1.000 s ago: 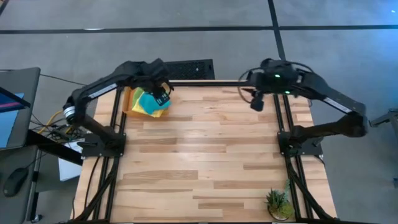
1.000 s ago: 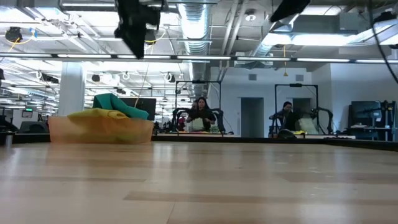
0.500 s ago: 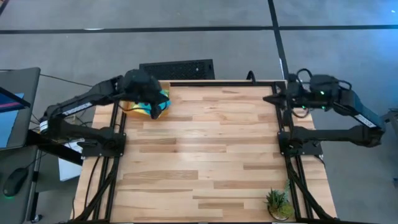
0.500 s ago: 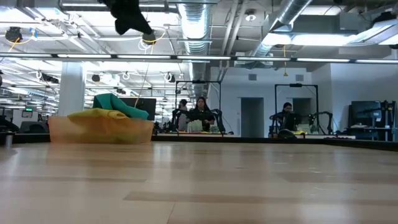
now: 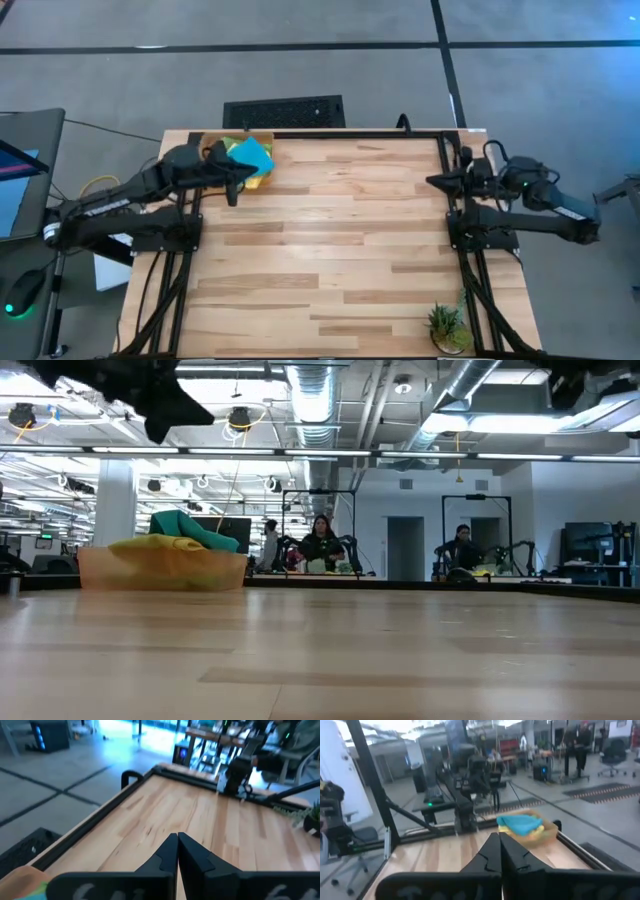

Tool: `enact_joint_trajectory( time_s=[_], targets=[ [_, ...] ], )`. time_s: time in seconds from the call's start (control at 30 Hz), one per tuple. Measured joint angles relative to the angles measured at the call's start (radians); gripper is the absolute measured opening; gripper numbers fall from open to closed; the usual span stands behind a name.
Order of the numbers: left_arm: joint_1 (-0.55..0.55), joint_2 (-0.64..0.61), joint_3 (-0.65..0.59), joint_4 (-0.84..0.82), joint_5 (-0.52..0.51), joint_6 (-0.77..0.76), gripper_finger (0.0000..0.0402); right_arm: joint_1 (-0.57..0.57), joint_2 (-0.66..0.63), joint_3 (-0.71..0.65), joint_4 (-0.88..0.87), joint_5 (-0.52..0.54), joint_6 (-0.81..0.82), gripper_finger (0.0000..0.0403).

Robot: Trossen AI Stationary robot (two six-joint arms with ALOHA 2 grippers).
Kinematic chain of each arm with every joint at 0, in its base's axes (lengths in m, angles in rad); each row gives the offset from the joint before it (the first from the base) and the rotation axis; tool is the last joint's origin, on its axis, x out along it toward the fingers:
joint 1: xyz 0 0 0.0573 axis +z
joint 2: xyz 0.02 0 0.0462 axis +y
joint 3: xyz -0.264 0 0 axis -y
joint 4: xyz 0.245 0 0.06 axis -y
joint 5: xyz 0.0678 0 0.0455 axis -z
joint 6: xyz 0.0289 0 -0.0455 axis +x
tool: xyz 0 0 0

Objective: Fold microfiber towels
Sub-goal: Return to Home Position

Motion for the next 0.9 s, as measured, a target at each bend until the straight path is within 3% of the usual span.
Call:
enact_joint_trajectory(
  time_s=[0.2,0.47,0.8,0.9],
  targets=[
    [0.000,-0.157,-0.168,0.130,0.000,-0.025,0.0000,0.000,-0.102,-0.134,0.085,0.007,0.007,0.0005],
    [0.000,-0.365,-0.328,0.169,-0.001,-0.053,0.0000,0.000,-0.208,-0.247,0.113,0.016,0.020,0.0007],
    [0.000,-0.615,-0.499,0.165,0.011,-0.067,0.0000,0.000,-0.209,-0.427,0.293,0.023,0.047,0.0007],
    [0.000,-0.630,-0.540,0.171,0.022,-0.071,0.0000,0.000,-0.209,-0.490,0.369,0.016,0.055,0.0007]
  ],
)
